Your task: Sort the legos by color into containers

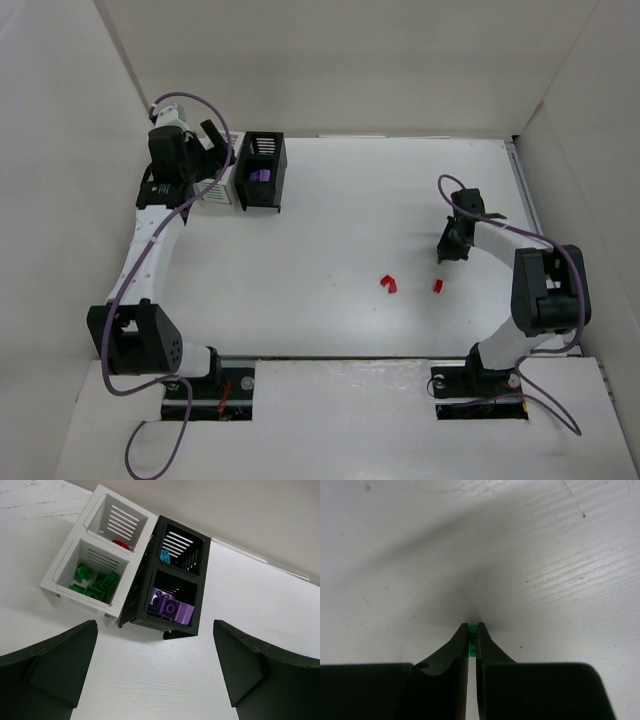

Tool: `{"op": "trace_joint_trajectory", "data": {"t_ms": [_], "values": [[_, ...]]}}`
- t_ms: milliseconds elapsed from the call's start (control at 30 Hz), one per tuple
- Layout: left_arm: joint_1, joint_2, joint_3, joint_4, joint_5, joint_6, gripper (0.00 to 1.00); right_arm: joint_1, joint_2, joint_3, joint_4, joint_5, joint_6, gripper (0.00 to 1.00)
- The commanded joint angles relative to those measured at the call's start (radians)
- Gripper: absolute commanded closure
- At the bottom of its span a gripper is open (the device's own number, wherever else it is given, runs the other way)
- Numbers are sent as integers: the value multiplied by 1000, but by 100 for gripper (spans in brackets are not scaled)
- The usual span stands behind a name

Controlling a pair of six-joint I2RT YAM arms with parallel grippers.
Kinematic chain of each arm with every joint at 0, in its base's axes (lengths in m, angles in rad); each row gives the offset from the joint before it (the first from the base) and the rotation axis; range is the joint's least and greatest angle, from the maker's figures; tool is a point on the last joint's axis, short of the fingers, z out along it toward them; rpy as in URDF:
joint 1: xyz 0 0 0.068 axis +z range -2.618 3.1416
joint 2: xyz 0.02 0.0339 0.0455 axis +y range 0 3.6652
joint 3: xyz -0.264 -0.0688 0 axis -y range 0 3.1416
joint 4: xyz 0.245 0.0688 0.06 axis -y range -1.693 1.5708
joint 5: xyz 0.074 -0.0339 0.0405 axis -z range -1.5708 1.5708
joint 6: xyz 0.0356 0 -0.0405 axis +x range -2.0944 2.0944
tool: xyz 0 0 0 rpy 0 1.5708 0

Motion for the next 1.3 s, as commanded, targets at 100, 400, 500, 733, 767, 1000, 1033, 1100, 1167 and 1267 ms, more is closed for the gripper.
{"op": "trace_joint_trajectory", "data": {"t_ms": [100, 400, 500, 733, 767, 1000, 1033, 1100, 1167, 1267], "values": [[1, -65, -13, 41, -6, 2, 0, -8, -22, -24, -38, -18, -29, 95], [-31, -85, -94, 145, 358, 11, 0, 92, -132, 66, 76, -193, -185, 98], [-123, -95, -147, 216, 475, 22, 0, 124, -205, 75, 220, -410, -239, 98], [-532, -95, -166, 225, 239, 79, 0, 155, -204, 143, 300, -578, 26, 97], [-581, -95, -166, 225, 172, 79, 0, 171, -204, 143, 311, -587, 76, 95], [-779, -17, -154, 294, -12, 68, 8, 254, -167, 155, 444, -727, 370, 94], [-793, -6, -154, 294, -12, 68, 11, 264, -167, 166, 444, -744, 380, 94], [-808, 15, -141, 294, -43, 68, 14, 264, -158, 195, 444, -778, 407, 93], [-818, 34, -132, 304, -54, 68, 20, 273, -158, 213, 444, -799, 417, 93], [-818, 57, -120, 281, -68, 59, 24, 273, -147, 242, 453, -847, 436, 93]]}}
